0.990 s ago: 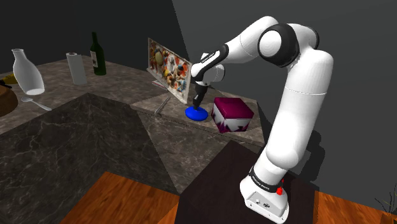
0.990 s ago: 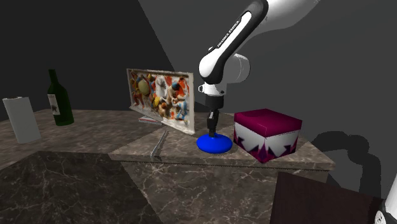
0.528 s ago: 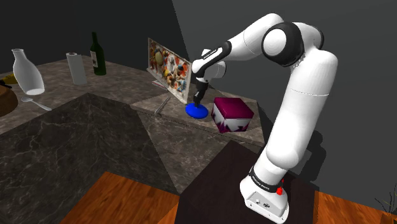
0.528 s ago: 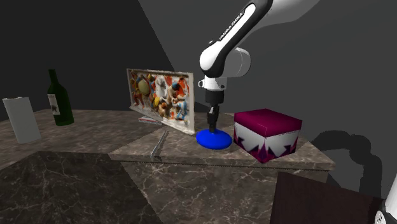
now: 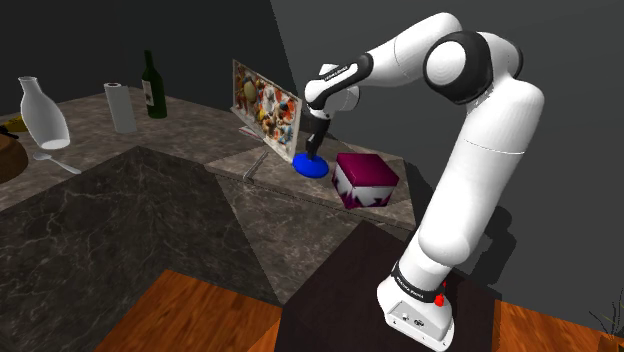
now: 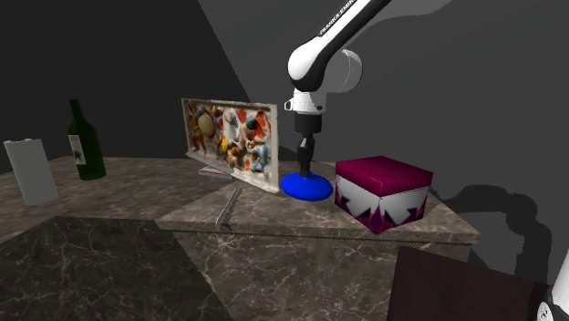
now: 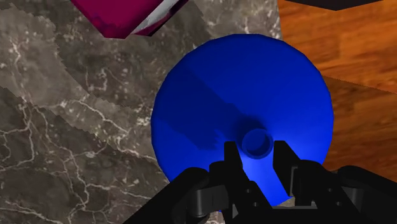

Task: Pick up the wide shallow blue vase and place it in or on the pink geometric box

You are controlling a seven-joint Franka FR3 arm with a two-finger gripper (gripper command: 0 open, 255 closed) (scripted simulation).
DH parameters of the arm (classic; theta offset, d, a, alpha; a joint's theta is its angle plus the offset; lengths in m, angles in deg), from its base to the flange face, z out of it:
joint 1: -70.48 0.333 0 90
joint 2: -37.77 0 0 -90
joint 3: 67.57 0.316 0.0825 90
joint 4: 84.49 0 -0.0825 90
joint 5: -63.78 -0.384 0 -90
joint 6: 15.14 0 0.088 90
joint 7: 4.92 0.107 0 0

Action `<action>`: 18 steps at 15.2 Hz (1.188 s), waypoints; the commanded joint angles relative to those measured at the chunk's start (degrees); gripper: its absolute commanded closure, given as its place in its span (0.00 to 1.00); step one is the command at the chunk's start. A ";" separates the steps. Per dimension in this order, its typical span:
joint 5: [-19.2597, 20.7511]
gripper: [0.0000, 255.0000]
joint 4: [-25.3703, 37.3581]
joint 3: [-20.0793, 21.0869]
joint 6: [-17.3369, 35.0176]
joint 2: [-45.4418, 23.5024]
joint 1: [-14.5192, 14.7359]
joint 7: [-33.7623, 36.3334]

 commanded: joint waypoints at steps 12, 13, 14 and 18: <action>2.39 1.00 5.27 -0.16 -9.46 4.57 0.23 2.05; 2.52 1.00 5.76 -0.15 -10.19 4.83 0.24 2.17; 2.64 1.00 6.26 -0.15 -10.93 5.09 0.25 2.28; 3.06 1.00 8.39 -0.12 -13.88 5.98 0.29 2.70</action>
